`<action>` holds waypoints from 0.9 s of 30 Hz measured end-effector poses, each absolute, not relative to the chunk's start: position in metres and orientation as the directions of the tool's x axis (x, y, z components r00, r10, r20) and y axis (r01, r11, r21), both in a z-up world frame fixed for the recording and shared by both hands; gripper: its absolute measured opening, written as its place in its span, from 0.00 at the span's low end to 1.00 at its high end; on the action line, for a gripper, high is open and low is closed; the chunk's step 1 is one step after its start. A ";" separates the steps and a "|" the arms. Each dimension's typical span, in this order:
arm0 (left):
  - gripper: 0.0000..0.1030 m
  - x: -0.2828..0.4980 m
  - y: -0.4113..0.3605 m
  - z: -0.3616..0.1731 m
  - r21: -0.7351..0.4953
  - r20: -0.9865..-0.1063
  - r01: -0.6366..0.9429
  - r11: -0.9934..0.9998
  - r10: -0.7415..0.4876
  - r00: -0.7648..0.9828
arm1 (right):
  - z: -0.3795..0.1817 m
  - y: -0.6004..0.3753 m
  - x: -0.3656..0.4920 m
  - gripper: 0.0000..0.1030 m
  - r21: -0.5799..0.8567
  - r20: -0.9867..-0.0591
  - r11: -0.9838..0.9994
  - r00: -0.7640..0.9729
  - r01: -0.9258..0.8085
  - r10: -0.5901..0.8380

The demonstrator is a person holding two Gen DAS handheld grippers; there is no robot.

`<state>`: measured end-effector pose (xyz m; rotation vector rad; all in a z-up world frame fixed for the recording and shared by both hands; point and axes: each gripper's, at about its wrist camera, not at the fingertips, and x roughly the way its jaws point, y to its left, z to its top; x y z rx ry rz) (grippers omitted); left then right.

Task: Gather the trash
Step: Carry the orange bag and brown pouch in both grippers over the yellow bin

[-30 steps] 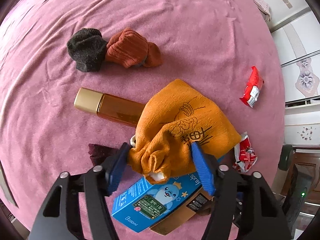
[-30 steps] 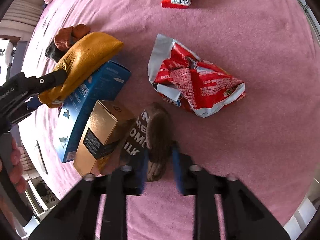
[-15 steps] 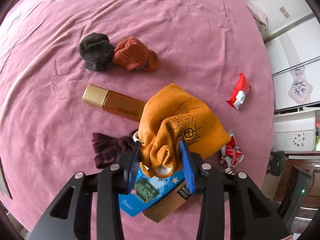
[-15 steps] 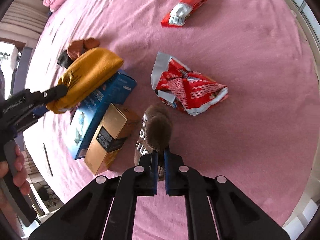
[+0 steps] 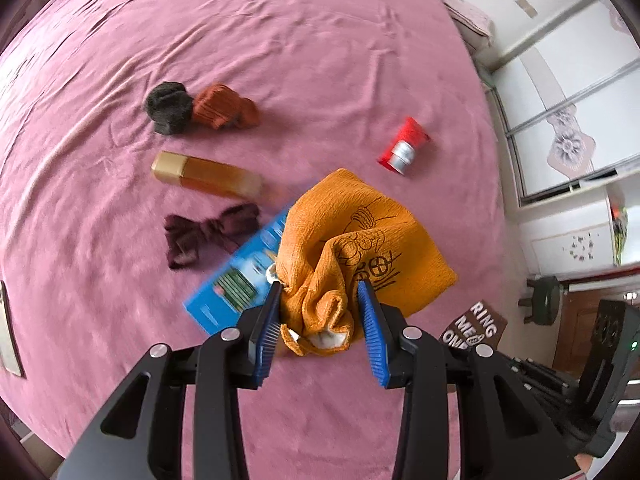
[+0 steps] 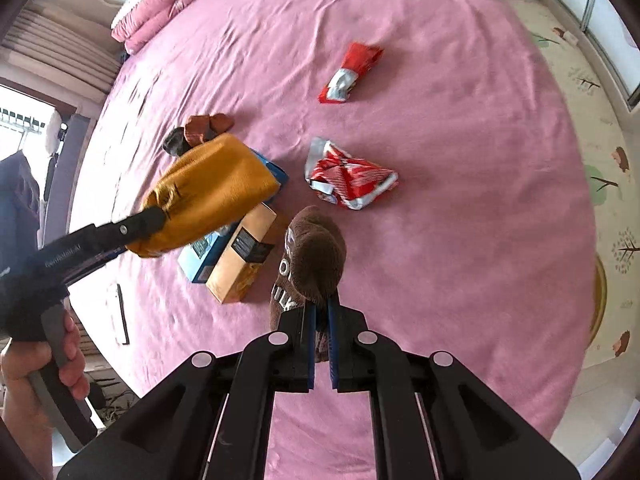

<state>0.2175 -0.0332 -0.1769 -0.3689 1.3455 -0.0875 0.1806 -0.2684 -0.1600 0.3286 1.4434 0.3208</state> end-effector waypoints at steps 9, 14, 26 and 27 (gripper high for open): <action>0.37 0.178 -0.101 -0.164 -0.321 -0.931 -0.047 0.946 -0.306 0.199 | -0.134 -0.335 0.133 0.05 0.391 -0.908 0.920 0.177 0.034 0.379; 0.37 0.162 -0.143 -0.162 -0.322 -0.932 0.010 0.947 -0.318 0.175 | -0.125 -0.380 0.107 0.05 0.374 -0.911 0.925 0.217 0.069 0.352; 0.37 0.134 -0.272 -0.168 -0.317 -0.936 0.196 0.928 -0.340 0.092 | -0.126 -0.503 0.050 0.05 0.345 -0.921 0.911 0.269 0.224 0.283; 0.37 0.133 -0.282 -0.169 -0.319 -0.936 0.210 0.924 -0.342 0.084 | -0.127 -0.513 0.045 0.05 0.346 -0.921 0.907 0.272 0.242 0.278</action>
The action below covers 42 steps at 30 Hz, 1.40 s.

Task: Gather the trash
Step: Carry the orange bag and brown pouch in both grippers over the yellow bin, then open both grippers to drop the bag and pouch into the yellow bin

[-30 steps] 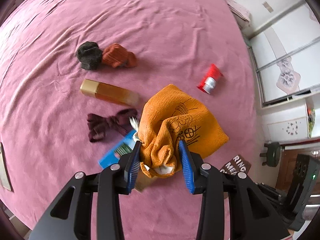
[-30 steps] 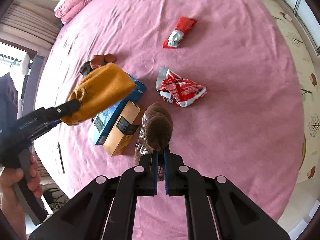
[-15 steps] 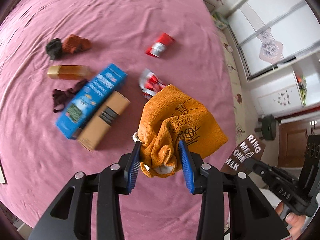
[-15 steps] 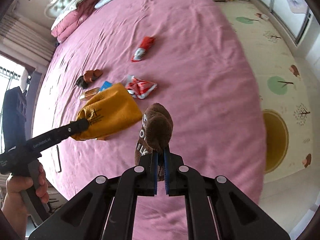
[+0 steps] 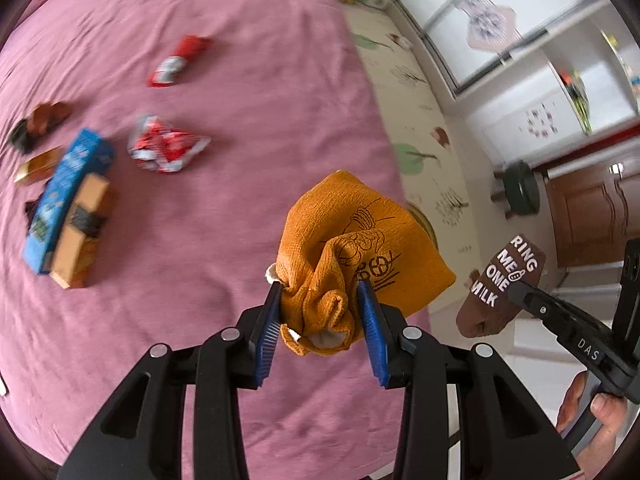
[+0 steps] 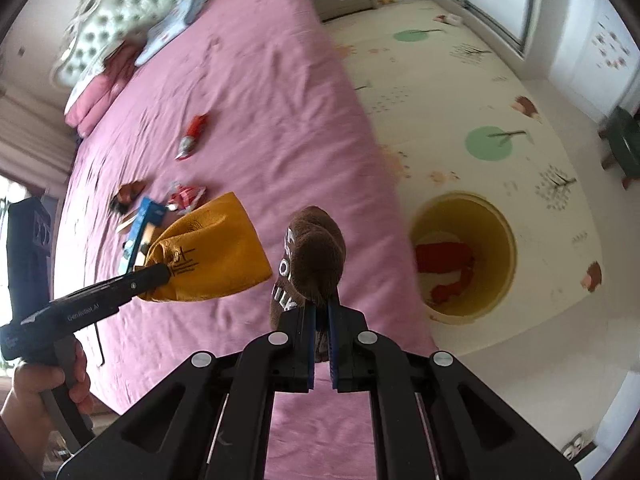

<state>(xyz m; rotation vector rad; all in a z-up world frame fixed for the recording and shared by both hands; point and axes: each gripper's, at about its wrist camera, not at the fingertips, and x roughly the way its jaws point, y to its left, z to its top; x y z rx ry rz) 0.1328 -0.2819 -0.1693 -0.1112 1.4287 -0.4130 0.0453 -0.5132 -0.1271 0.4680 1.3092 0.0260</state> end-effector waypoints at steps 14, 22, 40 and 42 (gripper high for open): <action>0.37 0.125 -0.427 -0.202 -0.322 -0.941 0.416 0.850 -0.337 -0.040 | -0.147 -0.624 0.001 0.05 0.322 -0.934 0.845 0.291 0.426 0.209; 0.37 0.132 -0.487 -0.217 -0.324 -0.941 0.490 0.809 -0.327 -0.082 | -0.161 -0.666 -0.003 0.05 0.313 -0.937 0.821 0.295 0.477 0.187; 0.76 0.140 -0.511 -0.204 -0.313 -0.938 0.556 0.770 -0.341 -0.055 | -0.158 -0.694 0.010 0.35 0.307 -0.936 0.795 0.316 0.524 0.154; 0.76 0.140 -0.503 -0.201 -0.312 -0.938 0.552 0.773 -0.342 -0.051 | -0.154 -0.689 0.012 0.35 0.309 -0.935 0.801 0.317 0.513 0.158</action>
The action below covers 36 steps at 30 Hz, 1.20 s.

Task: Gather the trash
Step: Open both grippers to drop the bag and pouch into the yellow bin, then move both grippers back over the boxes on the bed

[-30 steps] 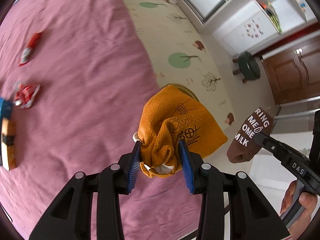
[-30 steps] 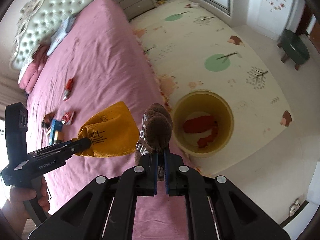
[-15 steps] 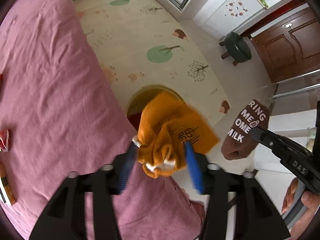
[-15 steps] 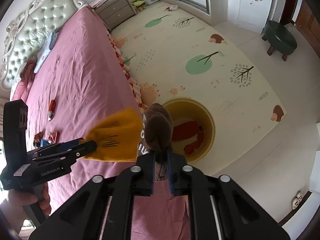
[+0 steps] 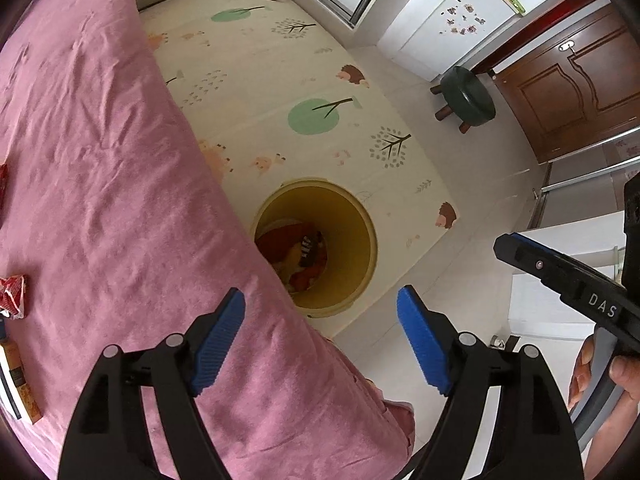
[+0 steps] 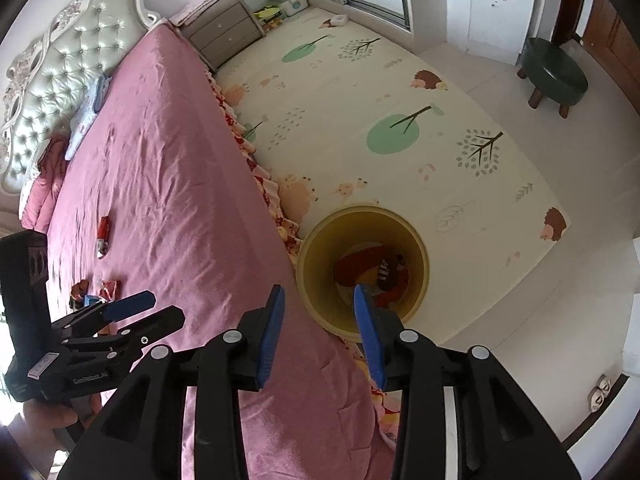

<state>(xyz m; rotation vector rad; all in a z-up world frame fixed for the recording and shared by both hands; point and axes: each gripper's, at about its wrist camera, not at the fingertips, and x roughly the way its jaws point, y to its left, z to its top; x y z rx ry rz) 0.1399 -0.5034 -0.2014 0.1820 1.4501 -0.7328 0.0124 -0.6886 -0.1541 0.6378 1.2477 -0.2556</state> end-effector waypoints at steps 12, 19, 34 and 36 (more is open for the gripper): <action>0.76 0.150 -0.420 -0.177 -0.319 -0.932 0.446 0.836 -0.361 0.010 | -0.128 -0.621 0.045 0.35 0.355 -0.911 0.846 0.352 0.399 0.217; 0.76 0.154 -0.344 -0.165 -0.284 -0.938 0.372 0.884 -0.336 0.084 | -0.124 -0.550 0.068 0.35 0.383 -0.901 0.876 0.327 0.294 0.284; 0.76 0.153 -0.155 -0.169 -0.242 -0.949 0.131 0.961 -0.263 0.173 | -0.127 -0.375 0.113 0.35 0.413 -0.893 0.909 0.214 0.046 0.395; 0.76 0.153 -0.138 -0.171 -0.240 -0.950 0.109 0.965 -0.257 0.179 | -0.129 -0.358 0.117 0.35 0.413 -0.894 0.910 0.202 0.026 0.400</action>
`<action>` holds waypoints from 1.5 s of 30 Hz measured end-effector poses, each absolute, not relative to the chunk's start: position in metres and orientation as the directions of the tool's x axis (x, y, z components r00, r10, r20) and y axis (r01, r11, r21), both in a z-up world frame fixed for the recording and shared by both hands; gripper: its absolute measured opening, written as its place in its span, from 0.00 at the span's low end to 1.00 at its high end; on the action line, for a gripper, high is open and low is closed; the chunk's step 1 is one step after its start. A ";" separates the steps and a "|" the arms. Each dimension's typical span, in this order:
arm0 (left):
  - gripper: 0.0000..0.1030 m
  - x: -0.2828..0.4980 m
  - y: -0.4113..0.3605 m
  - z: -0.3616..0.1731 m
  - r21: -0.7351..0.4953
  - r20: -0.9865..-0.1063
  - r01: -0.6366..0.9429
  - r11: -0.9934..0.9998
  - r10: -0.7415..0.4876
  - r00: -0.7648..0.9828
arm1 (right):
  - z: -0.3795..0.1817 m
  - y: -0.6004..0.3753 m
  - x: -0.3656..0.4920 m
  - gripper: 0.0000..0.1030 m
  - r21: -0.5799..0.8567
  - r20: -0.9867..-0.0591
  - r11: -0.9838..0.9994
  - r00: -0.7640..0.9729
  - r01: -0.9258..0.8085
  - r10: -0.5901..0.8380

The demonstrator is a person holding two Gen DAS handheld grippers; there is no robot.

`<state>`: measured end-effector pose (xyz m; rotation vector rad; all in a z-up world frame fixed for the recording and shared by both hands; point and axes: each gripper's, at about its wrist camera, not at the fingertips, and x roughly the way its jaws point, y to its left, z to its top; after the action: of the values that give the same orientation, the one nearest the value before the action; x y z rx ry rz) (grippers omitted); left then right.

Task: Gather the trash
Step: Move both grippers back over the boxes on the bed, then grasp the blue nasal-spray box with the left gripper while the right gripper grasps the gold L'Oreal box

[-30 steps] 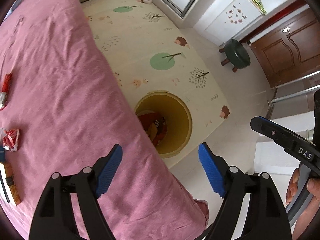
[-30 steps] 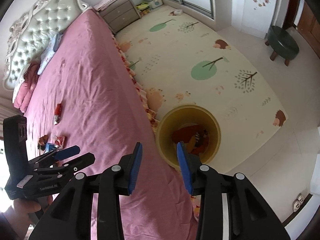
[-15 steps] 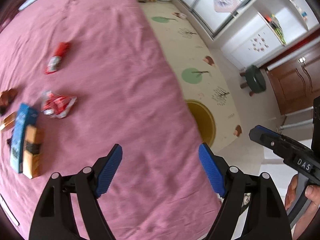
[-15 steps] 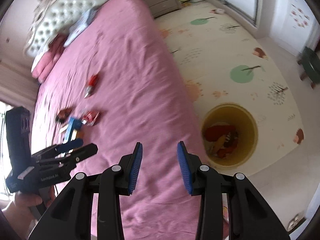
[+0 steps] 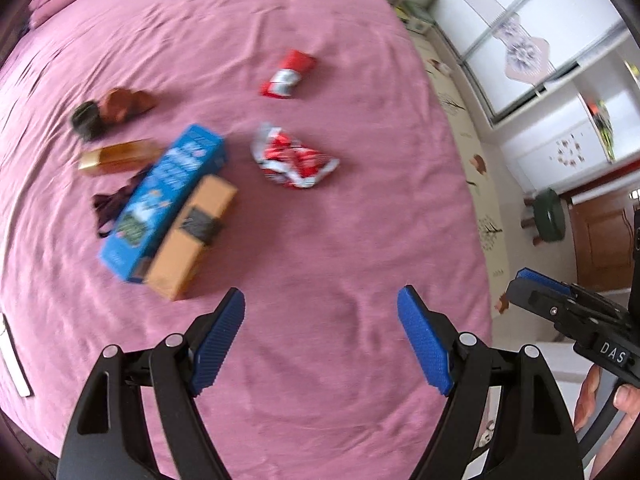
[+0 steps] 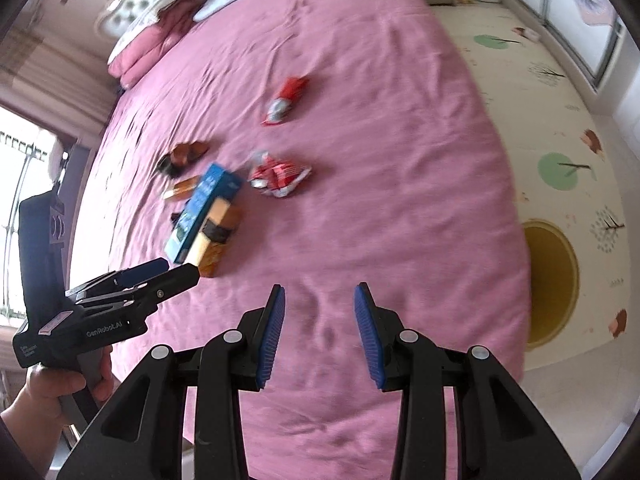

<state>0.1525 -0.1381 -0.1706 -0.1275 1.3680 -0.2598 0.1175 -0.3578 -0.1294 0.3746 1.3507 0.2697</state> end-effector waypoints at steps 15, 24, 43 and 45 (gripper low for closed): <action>0.76 0.174 -0.043 -0.202 -0.247 -0.956 0.024 0.969 -0.248 0.159 | -0.158 -0.244 0.146 0.35 0.393 -0.910 0.918 0.119 -0.060 0.398; 0.77 0.199 -0.013 -0.230 -0.215 -0.966 0.064 0.974 -0.222 0.129 | -0.186 -0.208 0.165 0.35 0.406 -0.910 0.913 0.082 -0.021 0.407; 0.79 0.250 0.010 -0.303 -0.288 -0.957 0.058 0.956 -0.289 0.005 | -0.231 -0.178 0.188 0.35 0.405 -0.914 0.912 0.015 0.070 0.405; 0.79 0.255 0.014 -0.306 -0.306 -0.952 0.057 0.950 -0.306 -0.004 | -0.234 -0.176 0.189 0.35 0.404 -0.914 0.912 0.008 0.073 0.405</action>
<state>0.2554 0.0139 -0.3064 -0.1998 1.5514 -0.2889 0.1889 -0.1764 -0.2335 0.3851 1.5526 0.2693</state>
